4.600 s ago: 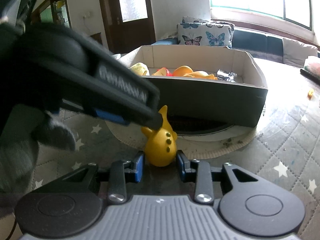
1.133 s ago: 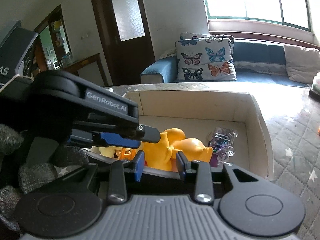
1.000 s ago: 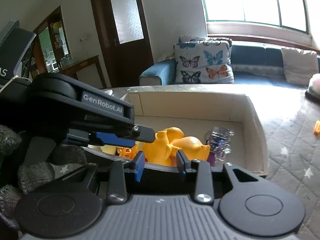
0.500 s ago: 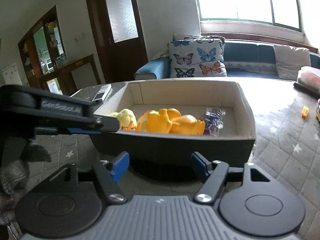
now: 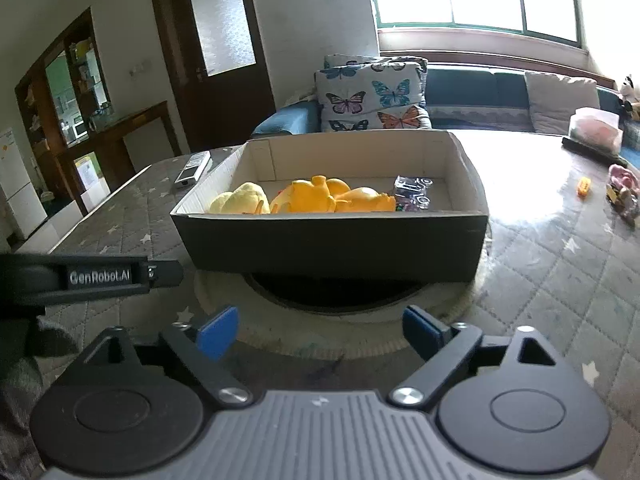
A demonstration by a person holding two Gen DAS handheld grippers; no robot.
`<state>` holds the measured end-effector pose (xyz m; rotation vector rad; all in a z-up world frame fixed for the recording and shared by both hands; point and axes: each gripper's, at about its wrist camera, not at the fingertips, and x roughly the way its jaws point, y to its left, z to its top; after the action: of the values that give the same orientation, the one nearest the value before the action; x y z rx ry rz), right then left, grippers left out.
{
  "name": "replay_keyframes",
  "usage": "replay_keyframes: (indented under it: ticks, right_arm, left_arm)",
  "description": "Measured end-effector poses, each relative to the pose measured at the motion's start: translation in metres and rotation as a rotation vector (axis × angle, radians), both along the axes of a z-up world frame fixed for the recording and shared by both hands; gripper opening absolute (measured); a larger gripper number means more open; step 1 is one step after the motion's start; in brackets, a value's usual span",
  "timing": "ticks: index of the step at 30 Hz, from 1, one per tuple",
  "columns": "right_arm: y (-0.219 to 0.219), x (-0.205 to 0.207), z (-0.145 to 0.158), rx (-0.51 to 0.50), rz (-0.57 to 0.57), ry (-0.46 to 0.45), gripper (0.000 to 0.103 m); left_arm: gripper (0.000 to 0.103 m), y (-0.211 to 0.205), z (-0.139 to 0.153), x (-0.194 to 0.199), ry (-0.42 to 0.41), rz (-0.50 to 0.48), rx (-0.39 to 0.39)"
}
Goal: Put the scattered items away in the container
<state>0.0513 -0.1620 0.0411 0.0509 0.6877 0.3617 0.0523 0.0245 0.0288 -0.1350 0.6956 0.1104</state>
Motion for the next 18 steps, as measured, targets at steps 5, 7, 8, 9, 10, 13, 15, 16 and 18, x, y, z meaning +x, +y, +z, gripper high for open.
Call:
replay_keyframes:
  ticks: [5,7,8,9,10,13,15,16,18]
  right_arm:
    - [0.002,-0.011,-0.003,-0.008,-0.009,0.005,0.097]
    - [0.003,-0.015,-0.004,-0.013,-0.014,0.007,0.099]
    - [0.003,-0.016,-0.004,-0.015,-0.017,0.007,0.099]
    - [0.003,-0.017,-0.004,-0.016,-0.017,0.006,0.099]
    - [0.002,-0.018,-0.004,-0.017,-0.019,0.005,0.1]
    - [0.002,-0.02,-0.004,-0.017,-0.025,0.001,0.101]
    - [0.002,-0.021,-0.004,-0.019,-0.027,0.001,0.101]
    - [0.002,-0.022,-0.004,-0.019,-0.027,0.001,0.101]
    - [0.002,-0.023,-0.003,-0.02,-0.028,-0.003,0.103]
  left_arm:
    - [0.034,-0.003,-0.005,-0.012,0.008,-0.008,0.007]
    - [0.034,-0.002,-0.007,-0.015,0.011,-0.002,0.004]
    - [0.034,-0.002,-0.008,-0.017,0.011,0.0,0.002]
    - [0.034,-0.001,-0.008,-0.018,0.012,0.001,0.002]
    - [0.034,-0.001,-0.009,-0.019,0.013,0.002,0.003]
    - [0.034,-0.002,-0.009,-0.021,0.015,0.004,0.009]
    - [0.034,-0.002,-0.008,-0.022,0.015,0.006,0.013]
    - [0.034,-0.003,-0.008,-0.022,0.014,0.007,0.016]
    - [0.034,-0.003,-0.007,-0.023,0.014,0.009,0.021]
